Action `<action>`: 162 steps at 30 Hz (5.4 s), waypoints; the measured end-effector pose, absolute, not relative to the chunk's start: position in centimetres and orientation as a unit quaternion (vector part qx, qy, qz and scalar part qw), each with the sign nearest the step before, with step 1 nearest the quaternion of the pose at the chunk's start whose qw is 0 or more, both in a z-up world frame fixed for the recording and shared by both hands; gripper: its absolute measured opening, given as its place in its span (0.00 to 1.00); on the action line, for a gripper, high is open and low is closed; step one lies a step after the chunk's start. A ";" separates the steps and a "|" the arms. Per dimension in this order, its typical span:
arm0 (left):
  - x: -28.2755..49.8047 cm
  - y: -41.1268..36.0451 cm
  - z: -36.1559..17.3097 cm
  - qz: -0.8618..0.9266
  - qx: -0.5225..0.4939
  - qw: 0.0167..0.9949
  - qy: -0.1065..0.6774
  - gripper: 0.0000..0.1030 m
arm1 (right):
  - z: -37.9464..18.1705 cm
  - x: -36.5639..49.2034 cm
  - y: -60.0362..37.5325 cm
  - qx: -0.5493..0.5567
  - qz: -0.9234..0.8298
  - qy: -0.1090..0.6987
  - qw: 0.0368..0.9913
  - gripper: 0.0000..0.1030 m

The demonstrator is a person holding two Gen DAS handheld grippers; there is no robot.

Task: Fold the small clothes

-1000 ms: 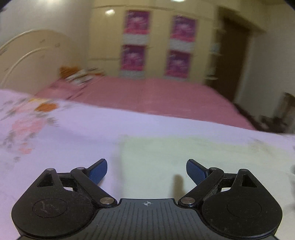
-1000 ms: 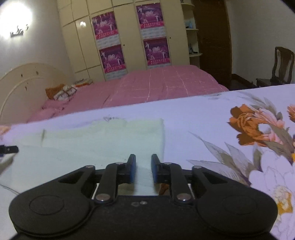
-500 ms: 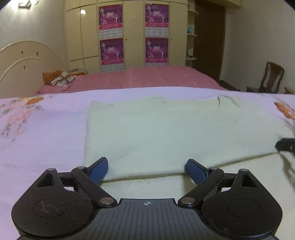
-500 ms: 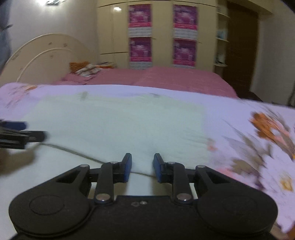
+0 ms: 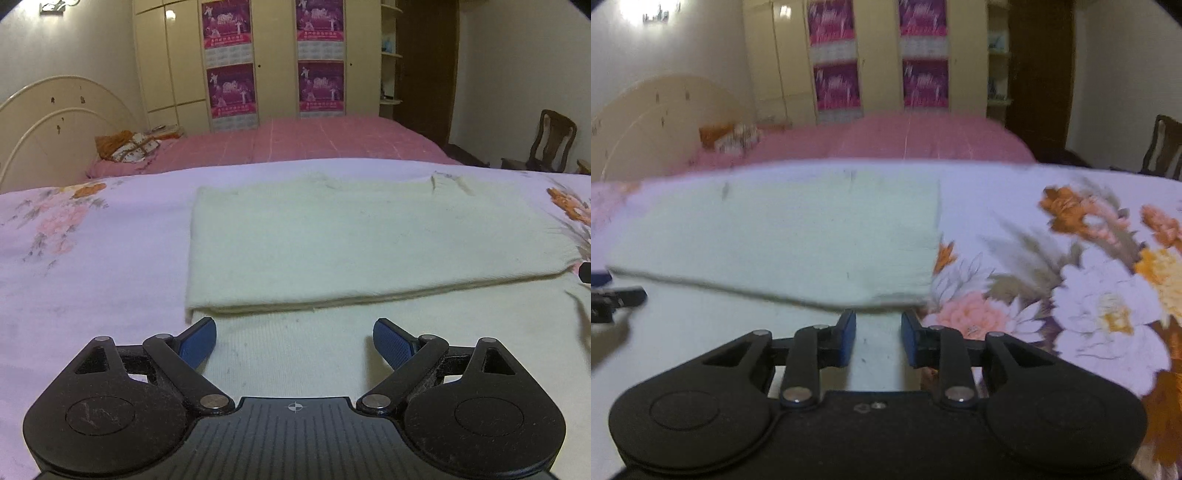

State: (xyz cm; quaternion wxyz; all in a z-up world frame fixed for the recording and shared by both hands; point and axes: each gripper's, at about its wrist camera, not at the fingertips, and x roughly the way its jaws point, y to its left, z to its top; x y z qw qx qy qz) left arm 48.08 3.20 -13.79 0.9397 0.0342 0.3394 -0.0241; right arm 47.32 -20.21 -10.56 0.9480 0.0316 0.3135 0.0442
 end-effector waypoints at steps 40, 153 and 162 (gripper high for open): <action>20.3 15.5 -17.8 -0.182 -0.346 0.824 0.409 0.63 | -14.1 19.7 -27.7 0.372 0.114 0.404 0.828 0.34; 62.4 10.5 -13.6 -0.180 -0.063 0.913 0.360 0.19 | -10.6 60.5 -25.9 0.142 0.156 0.336 0.918 0.17; 60.4 10.1 -10.5 -0.157 -0.063 0.952 0.253 0.05 | -7.8 58.8 -24.4 0.064 0.151 0.256 0.953 0.04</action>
